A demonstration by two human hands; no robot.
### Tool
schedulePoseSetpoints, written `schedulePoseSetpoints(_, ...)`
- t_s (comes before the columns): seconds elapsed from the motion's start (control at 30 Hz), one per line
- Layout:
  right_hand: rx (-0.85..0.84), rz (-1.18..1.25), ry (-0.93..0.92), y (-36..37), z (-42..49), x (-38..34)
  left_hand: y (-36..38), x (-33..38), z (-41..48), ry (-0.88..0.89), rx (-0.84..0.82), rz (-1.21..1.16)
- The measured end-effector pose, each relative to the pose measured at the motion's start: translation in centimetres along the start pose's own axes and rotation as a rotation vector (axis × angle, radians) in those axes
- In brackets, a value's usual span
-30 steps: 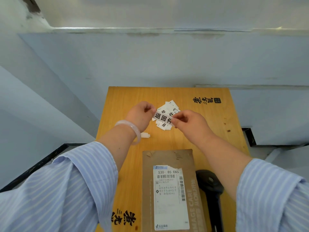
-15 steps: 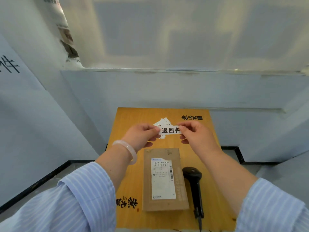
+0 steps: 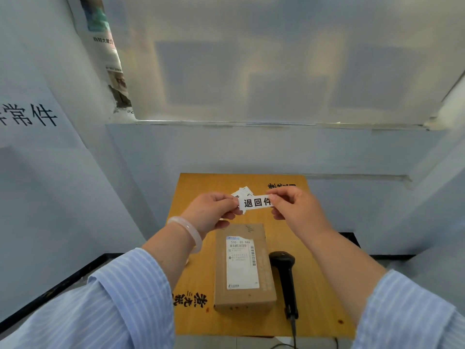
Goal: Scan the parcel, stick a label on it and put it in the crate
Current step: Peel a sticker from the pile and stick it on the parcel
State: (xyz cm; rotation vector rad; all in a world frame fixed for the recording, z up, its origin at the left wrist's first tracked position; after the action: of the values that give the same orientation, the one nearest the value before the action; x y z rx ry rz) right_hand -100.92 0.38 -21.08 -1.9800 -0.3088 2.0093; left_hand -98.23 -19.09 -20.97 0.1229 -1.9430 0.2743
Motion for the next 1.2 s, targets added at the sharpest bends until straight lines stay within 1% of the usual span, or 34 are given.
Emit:
schedulePoseSetpoints(0.67, -0.002, 0.033, -0.007, -0.9, -1.5, 0.0, 0.4, -0.5, -1.8, 0.010, 0.001, 0.042)
schedulePoseSetpoints(0.9, 0.008, 0.029, -0.004, -1.2, -1.6, 0.2, 0.7, -0.4, -2.0, 0.006, 0.003, 0.036)
schedulePoseSetpoints(1.2, -0.019, 0.003, -0.006, -1.2, -1.8, 0.5, 1.2, -0.4, -2.4, -0.011, -0.002, -0.013)
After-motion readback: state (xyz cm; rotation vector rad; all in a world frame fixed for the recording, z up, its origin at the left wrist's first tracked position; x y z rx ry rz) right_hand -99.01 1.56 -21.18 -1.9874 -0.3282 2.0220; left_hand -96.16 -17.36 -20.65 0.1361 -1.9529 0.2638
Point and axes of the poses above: each hand's wrist, its own z-axis towards the middle knuckle, its own y-axis out of the palm, x = y × z, the point moved 1 cm from there along z, towards the middle knuckle, and after that the axes turned 11 degrees about x, right-handed, at the moved point
